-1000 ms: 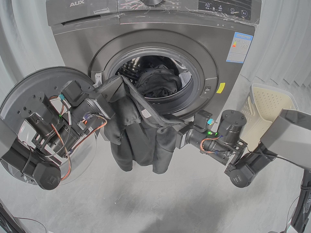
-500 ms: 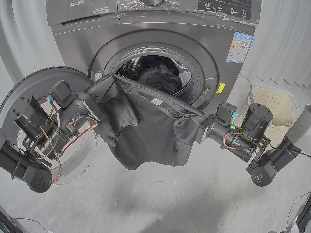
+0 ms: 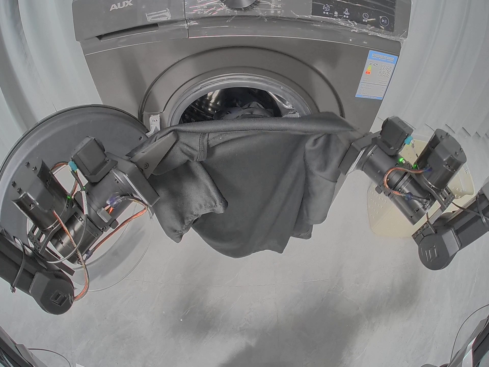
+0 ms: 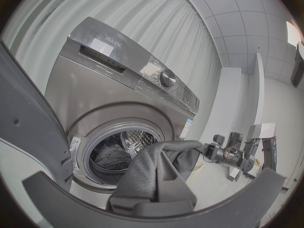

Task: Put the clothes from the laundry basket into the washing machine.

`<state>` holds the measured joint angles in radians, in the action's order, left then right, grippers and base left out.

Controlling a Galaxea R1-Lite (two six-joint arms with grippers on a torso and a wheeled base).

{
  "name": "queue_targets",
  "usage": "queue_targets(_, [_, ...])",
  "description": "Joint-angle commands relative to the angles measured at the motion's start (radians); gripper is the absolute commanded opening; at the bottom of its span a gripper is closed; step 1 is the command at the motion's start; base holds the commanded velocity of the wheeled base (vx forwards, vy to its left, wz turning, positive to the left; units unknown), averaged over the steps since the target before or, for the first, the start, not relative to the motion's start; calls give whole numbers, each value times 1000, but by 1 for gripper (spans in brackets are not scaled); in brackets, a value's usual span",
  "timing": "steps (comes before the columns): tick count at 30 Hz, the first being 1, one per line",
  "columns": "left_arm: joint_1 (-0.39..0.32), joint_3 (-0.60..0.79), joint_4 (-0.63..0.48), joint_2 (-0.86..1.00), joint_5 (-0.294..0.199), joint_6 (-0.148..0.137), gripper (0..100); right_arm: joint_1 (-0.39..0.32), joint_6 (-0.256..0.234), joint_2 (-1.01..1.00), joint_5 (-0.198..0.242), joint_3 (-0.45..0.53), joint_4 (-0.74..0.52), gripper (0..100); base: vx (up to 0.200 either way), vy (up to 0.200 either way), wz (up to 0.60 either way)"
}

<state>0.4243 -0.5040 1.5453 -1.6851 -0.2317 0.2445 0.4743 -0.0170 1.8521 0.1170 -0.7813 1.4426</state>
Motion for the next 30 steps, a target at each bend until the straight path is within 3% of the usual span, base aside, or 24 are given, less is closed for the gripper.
queue_targets(1, [2,18,1,4,6,-19,0,9,-14,-59,-27,-33,-4,0,0,0,0])
queue_targets(30, [10,-28,-2,24,28,-24,0,38,-29,-82,-53,-3,-4,0,0,0,0])
